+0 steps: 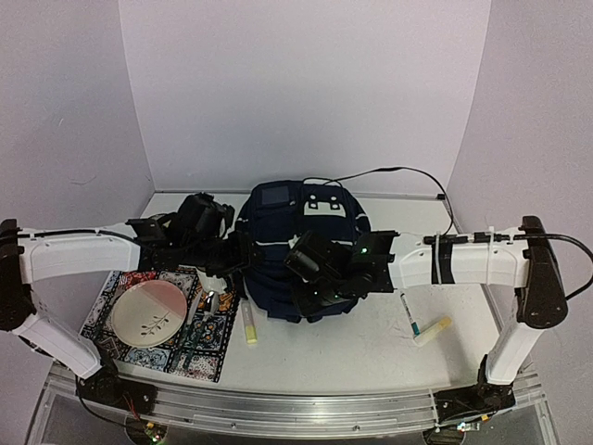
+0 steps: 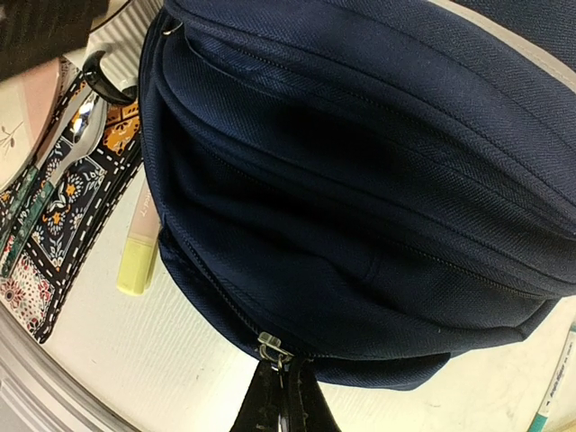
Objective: Pack the student bag
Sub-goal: Zip the student bag into the largest pocket of the bag.
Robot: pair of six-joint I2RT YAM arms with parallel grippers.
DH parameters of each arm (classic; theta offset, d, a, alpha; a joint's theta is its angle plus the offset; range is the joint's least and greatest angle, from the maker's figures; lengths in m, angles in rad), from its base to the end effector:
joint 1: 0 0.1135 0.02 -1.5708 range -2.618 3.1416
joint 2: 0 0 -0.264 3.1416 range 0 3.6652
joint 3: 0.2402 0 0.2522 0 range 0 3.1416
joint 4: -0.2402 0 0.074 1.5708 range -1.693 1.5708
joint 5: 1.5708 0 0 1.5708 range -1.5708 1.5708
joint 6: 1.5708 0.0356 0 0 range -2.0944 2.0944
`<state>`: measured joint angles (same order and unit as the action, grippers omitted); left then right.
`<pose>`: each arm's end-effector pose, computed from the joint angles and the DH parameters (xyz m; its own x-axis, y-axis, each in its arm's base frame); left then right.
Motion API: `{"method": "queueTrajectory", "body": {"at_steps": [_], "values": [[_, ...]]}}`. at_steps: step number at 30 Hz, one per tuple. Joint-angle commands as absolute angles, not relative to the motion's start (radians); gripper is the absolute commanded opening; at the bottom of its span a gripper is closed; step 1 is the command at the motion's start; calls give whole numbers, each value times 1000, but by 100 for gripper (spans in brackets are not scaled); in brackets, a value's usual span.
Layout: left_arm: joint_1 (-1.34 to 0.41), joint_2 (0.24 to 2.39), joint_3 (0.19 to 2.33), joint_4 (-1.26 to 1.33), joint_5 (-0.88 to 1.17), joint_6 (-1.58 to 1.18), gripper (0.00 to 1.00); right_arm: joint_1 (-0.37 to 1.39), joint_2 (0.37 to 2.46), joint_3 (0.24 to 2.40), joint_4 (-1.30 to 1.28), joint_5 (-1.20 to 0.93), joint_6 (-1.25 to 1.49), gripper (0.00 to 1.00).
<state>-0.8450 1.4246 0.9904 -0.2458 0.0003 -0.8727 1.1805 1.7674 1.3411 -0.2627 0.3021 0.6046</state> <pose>0.2086 -0.2350 0.2571 -0.8414 -0.2060 -0.4997 0.1612 0.7868 -0.5958 0.1630 0.3684 0.2571 -0.6512 -0.1565 -0.7426 -0.5170 0.8078 0.2831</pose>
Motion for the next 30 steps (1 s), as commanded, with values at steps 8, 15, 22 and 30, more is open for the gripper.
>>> {"method": "queueTrajectory", "body": {"at_steps": [8, 15, 22, 30], "values": [[-956, 1373, 826, -14, -21, -1246, 63, 1183, 1776, 1385, -218, 267, 579, 0], [-980, 1463, 860, 66, -15, -1273, 64, 1183, 1770, 1375, -198, 258, 578, 0], [-1009, 1539, 880, 80, -3, -1293, 62, 1183, 1751, 1354, -186, 268, 576, 0], [-1023, 1568, 904, 106, -4, -1284, 17, 1182, 1730, 1329, -184, 292, 567, 0]]}}
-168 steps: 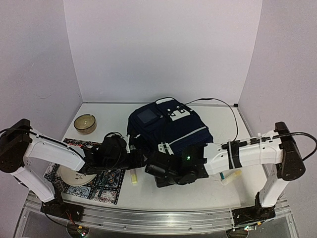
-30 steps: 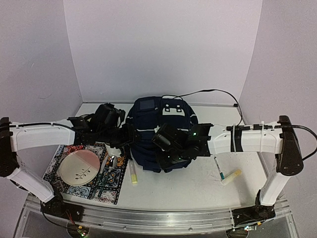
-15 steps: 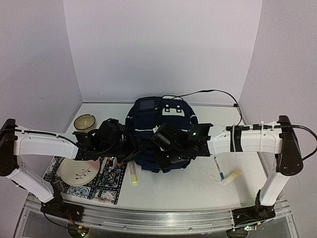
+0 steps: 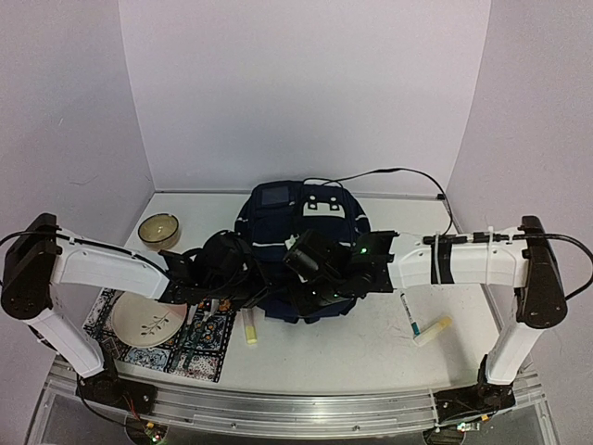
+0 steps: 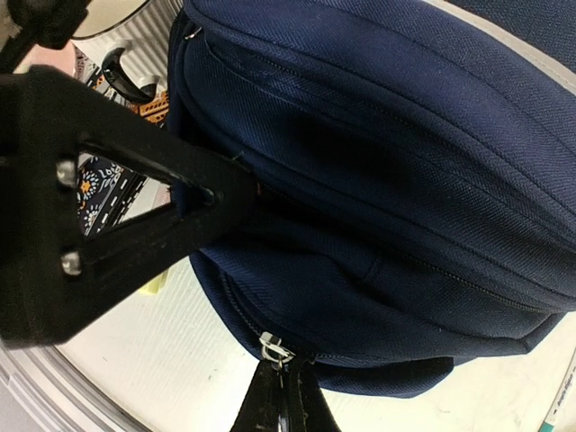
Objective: Pack the student bag
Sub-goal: Zip the student bag into the largest pocket of the bag.
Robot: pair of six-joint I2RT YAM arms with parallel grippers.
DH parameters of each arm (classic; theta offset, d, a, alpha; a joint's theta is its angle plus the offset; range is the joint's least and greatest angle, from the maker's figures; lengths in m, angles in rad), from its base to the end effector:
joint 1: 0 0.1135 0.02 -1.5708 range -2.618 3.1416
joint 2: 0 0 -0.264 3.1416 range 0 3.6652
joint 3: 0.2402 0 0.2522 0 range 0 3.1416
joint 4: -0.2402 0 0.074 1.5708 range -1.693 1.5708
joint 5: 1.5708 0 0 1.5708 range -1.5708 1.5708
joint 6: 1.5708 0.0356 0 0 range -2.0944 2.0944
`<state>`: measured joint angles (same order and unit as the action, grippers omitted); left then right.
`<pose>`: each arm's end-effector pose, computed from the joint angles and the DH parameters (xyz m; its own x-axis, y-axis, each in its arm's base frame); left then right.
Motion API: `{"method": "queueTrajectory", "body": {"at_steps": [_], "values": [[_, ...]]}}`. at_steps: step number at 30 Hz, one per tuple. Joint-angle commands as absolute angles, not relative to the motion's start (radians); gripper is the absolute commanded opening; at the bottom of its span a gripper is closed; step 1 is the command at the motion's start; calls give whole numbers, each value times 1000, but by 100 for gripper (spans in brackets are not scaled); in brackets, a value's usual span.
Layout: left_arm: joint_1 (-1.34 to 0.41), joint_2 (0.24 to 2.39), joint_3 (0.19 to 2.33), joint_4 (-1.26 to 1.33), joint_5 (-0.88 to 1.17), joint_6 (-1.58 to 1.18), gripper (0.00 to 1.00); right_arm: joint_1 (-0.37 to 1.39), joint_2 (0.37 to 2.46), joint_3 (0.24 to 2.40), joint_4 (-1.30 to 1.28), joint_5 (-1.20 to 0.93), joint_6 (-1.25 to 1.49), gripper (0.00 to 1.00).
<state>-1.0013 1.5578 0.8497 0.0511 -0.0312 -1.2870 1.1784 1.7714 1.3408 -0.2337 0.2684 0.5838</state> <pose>0.1780 -0.2760 0.1968 -0.8875 -0.3933 -0.2400 -0.0842 0.6505 -0.7548 0.1638 0.3711 0.2577 -0.6438 -0.1657 -0.7471 -0.5468 0.7826 0.2976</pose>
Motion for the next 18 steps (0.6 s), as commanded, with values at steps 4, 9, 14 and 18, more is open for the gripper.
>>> {"method": "queueTrajectory", "body": {"at_steps": [4, 9, 14, 18], "values": [[-1024, 1529, 872, 105, -32, -1281, 0, 1161, 1681, 1257, -191, 327, 578, 0], [-1023, 1480, 841, 104, -43, -1268, 0, 1082, 1598, 1141, -245, 374, 626, 0], [-1023, 1437, 845, 94, -42, -1237, 0, 972, 1508, 1036, -273, 391, 644, 0], [-1023, 1410, 874, 62, -31, -1202, 0, 870, 1461, 1006, -293, 401, 638, 0]]}}
